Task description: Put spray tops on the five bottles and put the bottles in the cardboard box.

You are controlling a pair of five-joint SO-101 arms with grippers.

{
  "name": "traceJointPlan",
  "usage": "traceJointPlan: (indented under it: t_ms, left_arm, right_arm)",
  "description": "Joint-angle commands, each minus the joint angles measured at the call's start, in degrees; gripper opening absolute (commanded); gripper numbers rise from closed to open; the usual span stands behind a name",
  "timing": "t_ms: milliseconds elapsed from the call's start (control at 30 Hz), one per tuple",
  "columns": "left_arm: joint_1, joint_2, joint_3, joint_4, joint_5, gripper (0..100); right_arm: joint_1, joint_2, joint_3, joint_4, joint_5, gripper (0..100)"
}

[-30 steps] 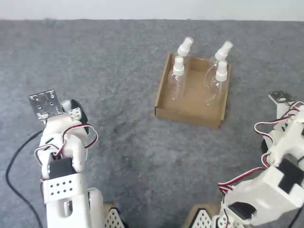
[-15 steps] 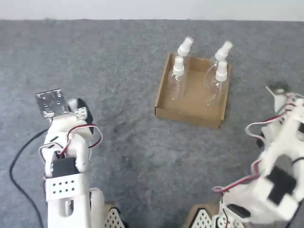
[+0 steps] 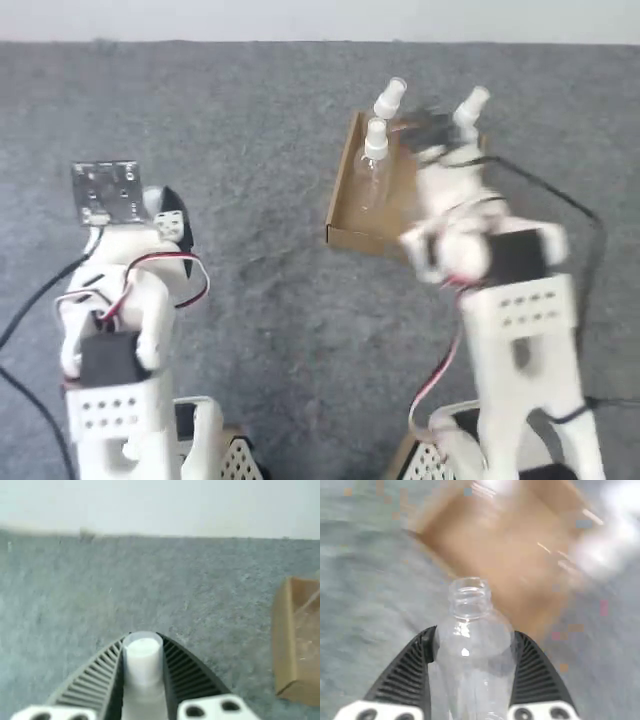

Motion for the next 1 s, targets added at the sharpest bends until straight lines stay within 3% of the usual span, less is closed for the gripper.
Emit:
traceJointPlan:
  t_ms: [0,167,300,567,767,967]
  left_arm:
    - [5.98,-0.70,-16.92,11.25,-4.13,1]
    - [12.40,-0.70,-26.68,14.51,-2.99,1]
    - [13.01,-0.70,-30.81,7.56,4.48,1]
    - [13.01,-0.88,-27.56,-4.57,13.45,1]
    - [13.01,-1.05,-23.52,-6.42,13.80,1]
    - [13.01,-1.14,-21.58,-6.42,17.58,1]
  right_arm:
    - [-16.66,-3.03,3.87,-8.84,-7.47,0.6]
    - [-23.69,-3.30,11.87,-19.91,-8.53,0.6]
    - [-27.91,-3.30,19.96,-29.76,-8.62,0.6]
    - [-33.98,-3.30,26.73,-39.43,-8.09,0.6]
    - [-33.98,-3.03,27.87,-41.54,-7.74,0.7]
    - [-35.74,-3.30,35.34,-57.27,-7.82,0.7]
